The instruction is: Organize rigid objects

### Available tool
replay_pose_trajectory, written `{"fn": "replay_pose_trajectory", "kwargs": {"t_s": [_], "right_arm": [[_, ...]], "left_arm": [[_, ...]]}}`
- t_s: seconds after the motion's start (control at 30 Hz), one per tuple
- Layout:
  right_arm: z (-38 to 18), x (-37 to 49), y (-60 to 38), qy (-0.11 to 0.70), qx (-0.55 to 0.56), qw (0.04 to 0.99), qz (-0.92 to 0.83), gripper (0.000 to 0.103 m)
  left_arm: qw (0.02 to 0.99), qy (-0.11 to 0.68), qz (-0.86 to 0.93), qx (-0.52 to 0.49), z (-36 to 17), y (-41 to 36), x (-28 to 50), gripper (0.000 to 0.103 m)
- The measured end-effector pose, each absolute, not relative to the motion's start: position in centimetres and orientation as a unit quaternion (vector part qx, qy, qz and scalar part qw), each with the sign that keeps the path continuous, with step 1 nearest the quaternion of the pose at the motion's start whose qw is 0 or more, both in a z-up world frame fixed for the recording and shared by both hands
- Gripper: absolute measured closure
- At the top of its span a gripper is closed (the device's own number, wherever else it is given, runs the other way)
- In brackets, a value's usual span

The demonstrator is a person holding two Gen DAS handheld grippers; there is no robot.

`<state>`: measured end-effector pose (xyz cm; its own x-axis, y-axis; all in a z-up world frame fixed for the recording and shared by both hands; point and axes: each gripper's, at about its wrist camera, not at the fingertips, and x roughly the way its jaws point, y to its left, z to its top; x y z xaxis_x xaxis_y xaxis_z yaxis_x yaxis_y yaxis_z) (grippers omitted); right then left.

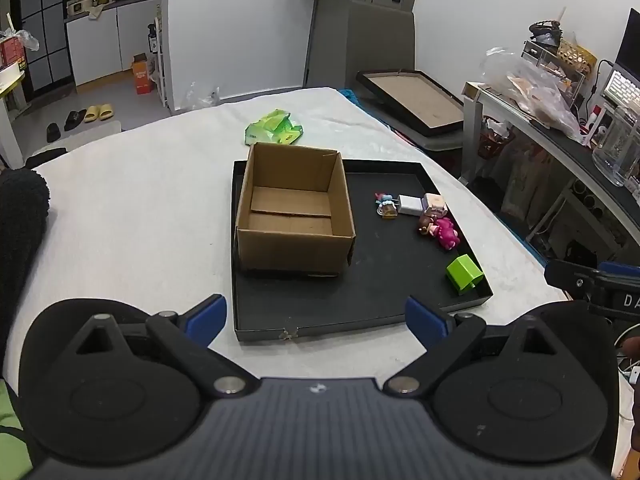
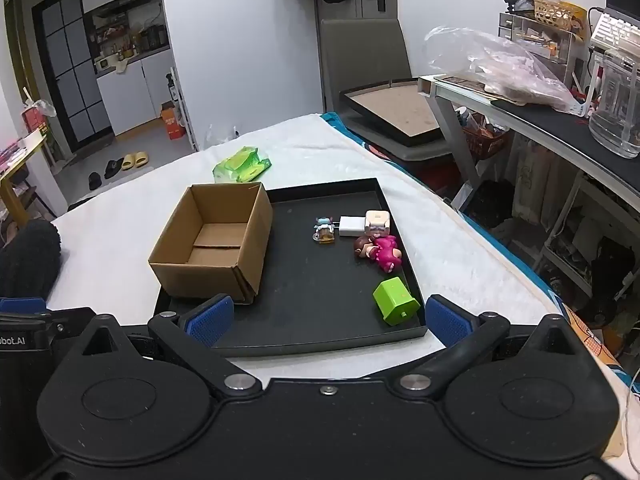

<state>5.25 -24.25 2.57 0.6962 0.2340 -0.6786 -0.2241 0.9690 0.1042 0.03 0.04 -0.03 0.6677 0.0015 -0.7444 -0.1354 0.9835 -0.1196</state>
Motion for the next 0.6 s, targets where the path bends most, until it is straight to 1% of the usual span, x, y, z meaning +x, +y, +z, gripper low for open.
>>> {"fn": "replay_pose_trajectory", "kwargs": {"t_s": [0.17,0.3,0.43,0.6], "right_arm": [[2.5,5.2,-24.3,0.369,0.006,0.921,0.122,0.0],[2.6,5.2,-24.6,0.369,0.005,0.921,0.121,0.0],[2.9,5.4,-25.1,0.367,0.004,0.922,0.121,0.0],[2.8,4.8,-24.8,0.365,0.008,0.924,0.114,0.0]], "left_arm": [[0.912,0.402,0.035,-0.079,0.0,0.0,-0.1,0.008],[0.913,0.4,0.035,-0.076,2.0,-0.1,0.0,0.008],[0.912,0.401,0.034,-0.077,2.8,-0.1,0.3,0.008],[0.915,0.395,0.033,-0.077,2.4,-0.4,0.0,0.008]]}}
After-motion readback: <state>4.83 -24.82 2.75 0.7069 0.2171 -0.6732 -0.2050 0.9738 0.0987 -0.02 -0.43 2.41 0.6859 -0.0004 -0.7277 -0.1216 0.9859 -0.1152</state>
